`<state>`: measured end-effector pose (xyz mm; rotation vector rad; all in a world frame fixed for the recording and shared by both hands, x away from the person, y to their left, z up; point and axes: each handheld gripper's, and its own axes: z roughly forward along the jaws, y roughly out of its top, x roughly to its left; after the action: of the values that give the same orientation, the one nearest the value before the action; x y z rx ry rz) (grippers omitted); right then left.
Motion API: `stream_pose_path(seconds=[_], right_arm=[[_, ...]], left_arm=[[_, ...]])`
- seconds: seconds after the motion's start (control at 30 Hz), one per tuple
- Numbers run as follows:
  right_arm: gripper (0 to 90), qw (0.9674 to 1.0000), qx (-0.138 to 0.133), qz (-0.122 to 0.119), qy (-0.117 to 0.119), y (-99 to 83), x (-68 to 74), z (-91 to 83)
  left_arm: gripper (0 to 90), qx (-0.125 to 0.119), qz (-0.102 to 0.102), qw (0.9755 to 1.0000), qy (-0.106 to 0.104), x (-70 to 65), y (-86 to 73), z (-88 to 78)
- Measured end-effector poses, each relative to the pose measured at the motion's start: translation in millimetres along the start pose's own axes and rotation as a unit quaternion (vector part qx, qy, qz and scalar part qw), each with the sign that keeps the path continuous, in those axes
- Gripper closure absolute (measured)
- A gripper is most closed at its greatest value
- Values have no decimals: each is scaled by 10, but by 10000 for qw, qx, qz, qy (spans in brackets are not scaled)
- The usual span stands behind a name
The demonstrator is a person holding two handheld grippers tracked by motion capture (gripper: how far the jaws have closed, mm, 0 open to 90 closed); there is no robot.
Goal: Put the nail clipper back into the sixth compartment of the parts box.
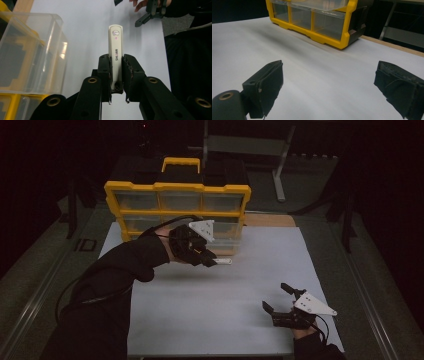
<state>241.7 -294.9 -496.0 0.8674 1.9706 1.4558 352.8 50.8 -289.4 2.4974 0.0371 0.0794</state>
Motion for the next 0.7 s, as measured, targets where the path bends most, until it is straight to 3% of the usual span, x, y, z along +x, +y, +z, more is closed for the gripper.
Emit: stream_pose_path(seconds=[0.33, 0.53, 0.7], right_arm=[[87, 10000, -7, -8, 4, 3, -1, -5], [87, 10000, -1, -11, 15, 2, 0, -3], [87, 10000, -1, -6, 22, -1, 0, -1]], left_arm=[[782, -57, 33, 9997, 223, 165, 111, -98], [782, -213, -192, 9992, 295, 336, 100, -102], [782, -192, -379, 9983, 390, 459, 87, -80]])
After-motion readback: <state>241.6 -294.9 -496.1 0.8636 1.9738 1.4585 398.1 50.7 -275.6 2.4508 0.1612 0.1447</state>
